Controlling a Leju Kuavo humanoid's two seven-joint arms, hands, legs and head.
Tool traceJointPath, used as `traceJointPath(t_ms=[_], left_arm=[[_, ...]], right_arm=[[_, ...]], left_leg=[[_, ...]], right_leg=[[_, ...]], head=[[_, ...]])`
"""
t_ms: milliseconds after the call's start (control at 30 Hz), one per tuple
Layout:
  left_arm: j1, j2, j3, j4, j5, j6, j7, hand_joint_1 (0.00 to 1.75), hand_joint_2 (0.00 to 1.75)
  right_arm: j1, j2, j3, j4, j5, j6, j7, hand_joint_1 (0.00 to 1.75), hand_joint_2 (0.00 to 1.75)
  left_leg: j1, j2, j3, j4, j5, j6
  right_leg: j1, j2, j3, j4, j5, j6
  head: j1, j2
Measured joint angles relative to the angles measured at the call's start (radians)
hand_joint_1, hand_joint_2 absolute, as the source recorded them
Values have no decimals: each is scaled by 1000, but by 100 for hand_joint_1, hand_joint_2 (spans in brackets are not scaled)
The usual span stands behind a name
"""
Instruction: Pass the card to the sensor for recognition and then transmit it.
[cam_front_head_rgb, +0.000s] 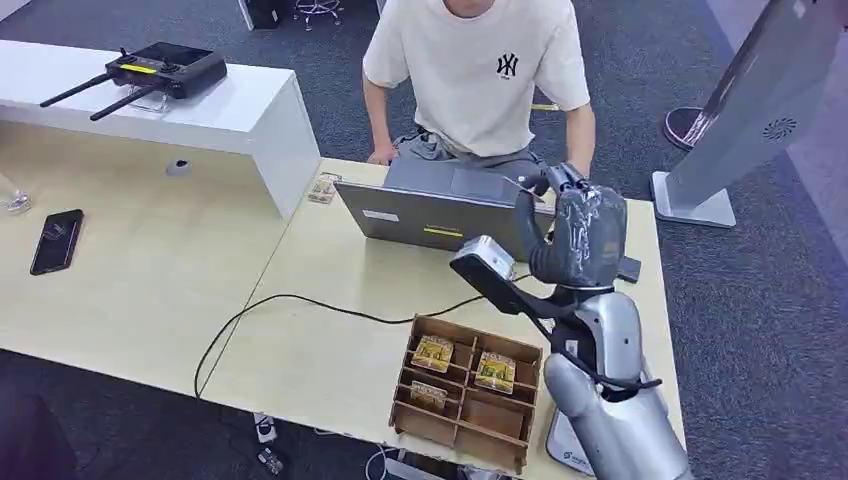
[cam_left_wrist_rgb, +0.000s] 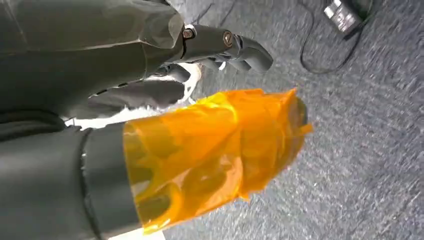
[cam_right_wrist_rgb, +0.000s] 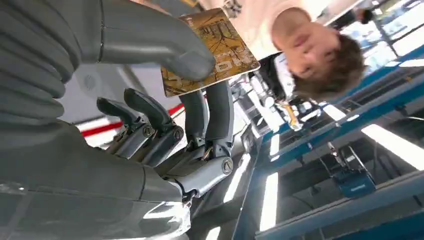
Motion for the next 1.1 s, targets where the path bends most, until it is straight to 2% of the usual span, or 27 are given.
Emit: traceJointPath(t_ms=[67,300,633,667,700,733,767,800,1100], left_arm=[[-5,-2,-11,-6,-3,-8,1,0,0],[-11,-4,-37,-16,-6,-17,10,0,0],[-13,-11,-52,-22,-10,-20,11,0,0],[-13,-12,-55,-22,-12,-20,11,0,0],[-13,-12,-58,-22,-13,-20,11,0,0],[-13,-12,-61,-22,-15,-20,11,0,0],[-13,-12,-64,-23,-16,-20,11,0,0],[-13,-12,-65,-25,-17,-20,11,0,0],[-12,-12,-70,-30,-19,-20,11,0,0]], right_arm=[[-33,0,-4,55,40,-5,25,175,175],[-97,5,-55,206,117,-39,51,175,175],[-112,8,-107,286,184,-66,65,175,175],[-112,8,-113,293,187,-68,65,169,175],[-112,8,-118,300,191,-70,66,147,175],[-112,8,-122,307,199,-72,67,113,175],[-111,8,-126,313,205,-73,67,5,175],[-111,8,-130,319,209,-74,69,0,175],[-110,8,-153,355,223,-77,70,0,175]], left_leg=[[0,0,0,0,0,0],[0,0,0,0,0,0],[0,0,0,0,0,0],[0,0,0,0,0,0],[0,0,0,0,0,0],[0,0,0,0,0,0],[0,0,0,0,0,0],[0,0,0,0,0,0],[0,0,-1,0,0,0]], right_leg=[[0,0,0,0,0,0],[0,0,0,0,0,0],[0,0,-1,0,0,0],[0,0,-1,0,0,0],[0,0,-1,0,0,0],[0,0,-1,0,0,0],[0,0,-1,0,0,0],[0,0,-1,0,0,0],[0,1,-2,0,0,0]], head=[[0,0],[0,0],[1,0],[1,0],[1,0],[1,0],[0,0],[0,0],[1,0]])
